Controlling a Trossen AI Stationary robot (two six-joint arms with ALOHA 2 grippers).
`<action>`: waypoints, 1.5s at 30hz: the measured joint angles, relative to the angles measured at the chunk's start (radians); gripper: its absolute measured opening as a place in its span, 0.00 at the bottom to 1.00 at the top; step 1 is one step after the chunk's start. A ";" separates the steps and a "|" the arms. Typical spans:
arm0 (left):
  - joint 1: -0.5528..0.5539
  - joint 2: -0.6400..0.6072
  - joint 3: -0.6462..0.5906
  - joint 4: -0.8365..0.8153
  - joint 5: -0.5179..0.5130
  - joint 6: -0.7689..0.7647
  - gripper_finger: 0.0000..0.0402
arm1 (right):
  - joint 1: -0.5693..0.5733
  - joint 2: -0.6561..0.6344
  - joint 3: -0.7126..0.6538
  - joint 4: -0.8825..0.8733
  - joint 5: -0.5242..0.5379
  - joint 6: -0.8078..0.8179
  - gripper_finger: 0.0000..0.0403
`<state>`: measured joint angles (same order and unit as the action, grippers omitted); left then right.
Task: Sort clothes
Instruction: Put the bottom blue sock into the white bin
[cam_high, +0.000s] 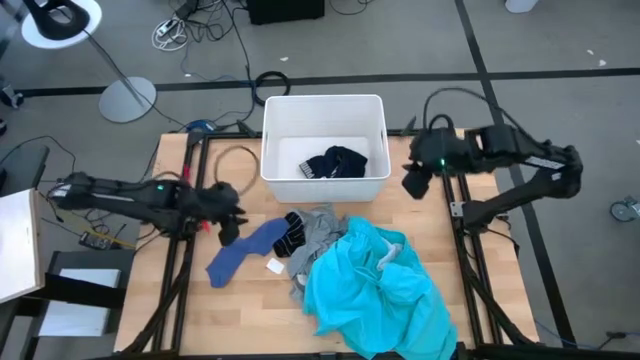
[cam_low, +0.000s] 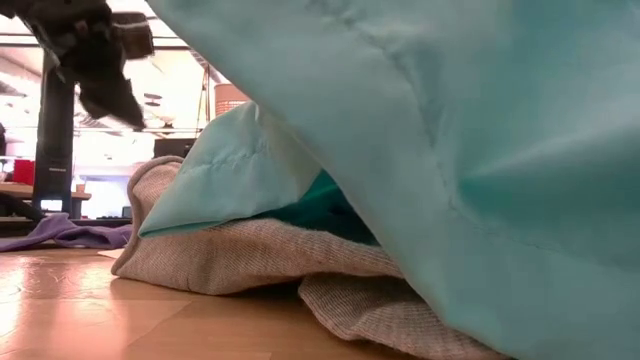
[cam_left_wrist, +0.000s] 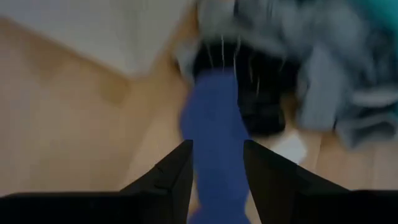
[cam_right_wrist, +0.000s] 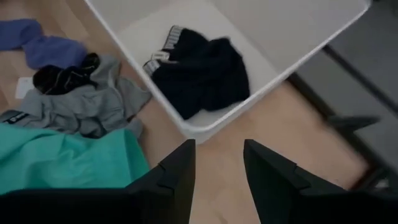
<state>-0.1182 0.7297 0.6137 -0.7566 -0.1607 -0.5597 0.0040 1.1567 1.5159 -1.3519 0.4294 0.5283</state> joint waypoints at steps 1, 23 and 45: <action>-0.016 0.034 0.001 -0.014 0.014 -0.032 0.37 | 0.021 -0.024 -0.048 0.025 0.005 0.031 0.34; -0.219 0.481 -0.075 -0.016 0.108 -0.522 0.36 | 0.272 -0.091 -0.703 0.762 0.099 0.134 0.33; -0.223 0.504 0.443 -0.389 0.071 -0.380 0.00 | 0.544 -0.107 -1.051 0.992 0.386 0.463 0.33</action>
<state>-0.3408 1.2335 1.0563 -1.1452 -0.0896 -0.9400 0.5476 1.0492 0.4646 -0.3598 0.8158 0.9916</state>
